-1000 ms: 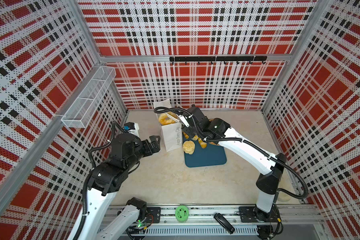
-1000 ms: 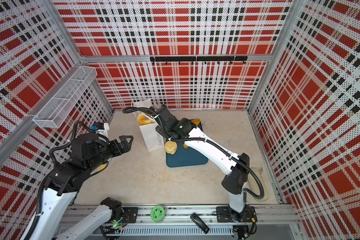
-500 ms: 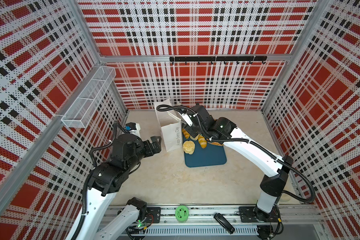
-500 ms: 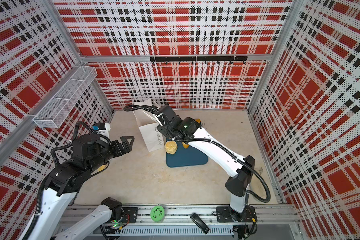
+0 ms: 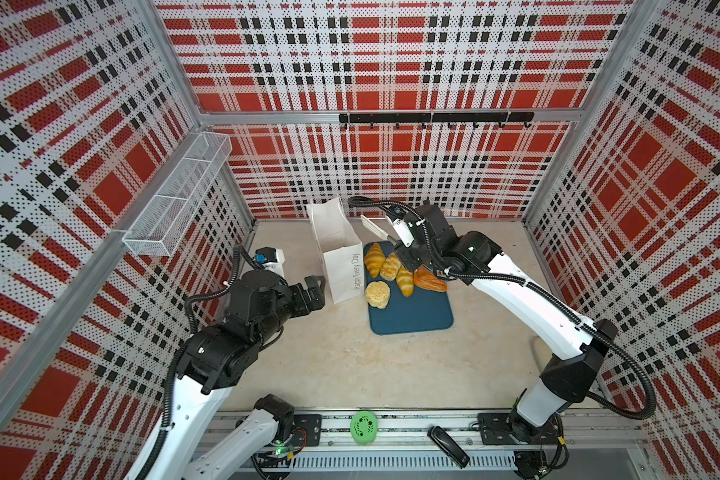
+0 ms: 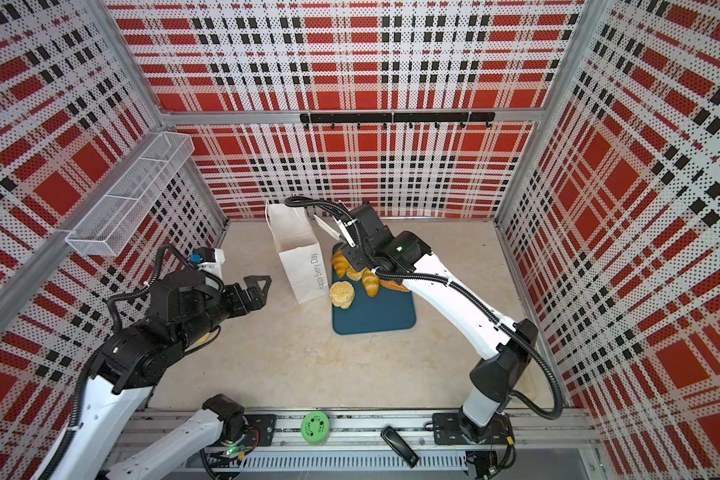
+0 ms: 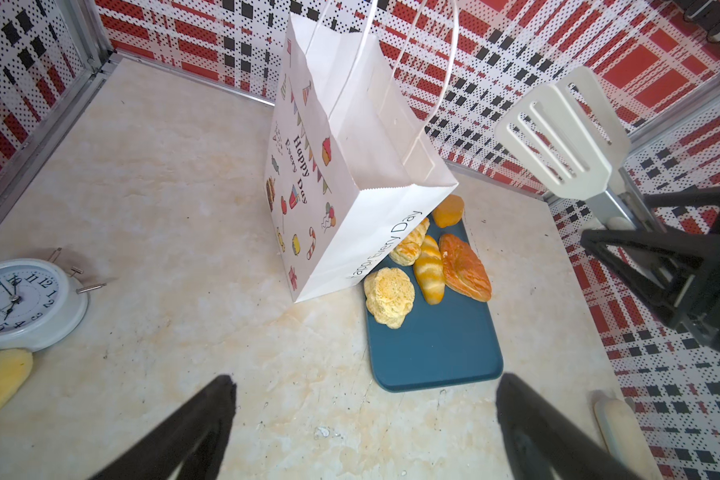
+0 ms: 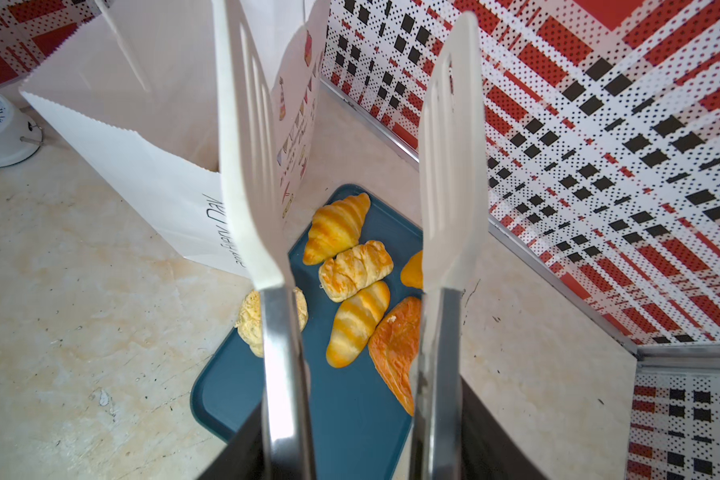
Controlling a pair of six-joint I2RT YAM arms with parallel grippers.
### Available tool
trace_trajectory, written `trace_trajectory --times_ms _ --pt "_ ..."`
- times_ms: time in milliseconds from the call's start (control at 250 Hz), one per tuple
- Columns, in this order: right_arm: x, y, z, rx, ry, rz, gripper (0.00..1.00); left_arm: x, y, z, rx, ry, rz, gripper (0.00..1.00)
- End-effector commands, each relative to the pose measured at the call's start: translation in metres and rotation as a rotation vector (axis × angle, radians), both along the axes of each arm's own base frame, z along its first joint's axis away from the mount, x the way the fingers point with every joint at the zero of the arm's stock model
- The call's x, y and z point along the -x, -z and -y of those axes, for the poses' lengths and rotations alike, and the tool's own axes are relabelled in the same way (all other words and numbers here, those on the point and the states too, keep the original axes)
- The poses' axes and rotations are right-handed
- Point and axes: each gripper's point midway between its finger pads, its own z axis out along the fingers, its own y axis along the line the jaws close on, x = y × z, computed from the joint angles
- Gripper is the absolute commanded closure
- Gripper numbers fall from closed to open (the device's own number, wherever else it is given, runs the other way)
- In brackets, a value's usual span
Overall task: Place the fake bread into the paper bag
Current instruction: 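Move the empty tongs back down over the tray toward the remaining breads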
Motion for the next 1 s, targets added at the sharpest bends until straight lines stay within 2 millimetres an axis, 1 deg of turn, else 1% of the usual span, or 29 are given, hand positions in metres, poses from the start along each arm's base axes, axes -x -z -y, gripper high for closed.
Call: trace_trajectory --times_ms 0,92,180,244,396,580,744,916,932,996 --pt "0.009 -0.01 0.004 -0.076 -0.007 -0.009 0.44 0.0 0.004 -0.003 -0.023 -0.024 0.002 0.01" --pt "0.013 0.001 0.013 -0.068 0.013 -0.034 0.44 0.002 0.006 -0.001 -0.033 -0.024 0.004 0.01" --pt "0.019 0.018 0.021 -0.046 0.029 -0.07 0.44 0.003 0.009 0.0 -0.04 -0.026 0.003 0.01" --pt "0.024 0.026 0.027 -0.039 0.037 -0.088 0.44 0.004 0.013 0.001 -0.043 -0.023 -0.002 0.01" --pt "0.034 0.046 0.035 -0.023 0.044 -0.135 0.43 0.006 0.022 0.006 -0.054 -0.017 -0.016 0.01" --pt "0.046 0.072 0.04 -0.008 0.036 -0.188 0.41 0.009 0.036 0.014 -0.073 -0.003 -0.037 0.01" --pt "0.056 0.099 0.043 0.006 0.037 -0.251 0.41 0.011 0.052 0.023 -0.088 0.01 -0.065 0.01" --pt "0.062 0.127 0.046 0.025 0.043 -0.301 0.39 0.012 0.068 0.032 -0.092 0.019 -0.09 0.01" --pt "0.065 0.13 0.042 0.018 0.028 -0.321 0.39 0.012 0.069 0.032 -0.091 0.019 -0.093 0.01" --pt "0.067 0.14 0.042 0.027 0.026 -0.346 0.39 0.012 0.075 0.035 -0.09 0.021 -0.103 0.01"
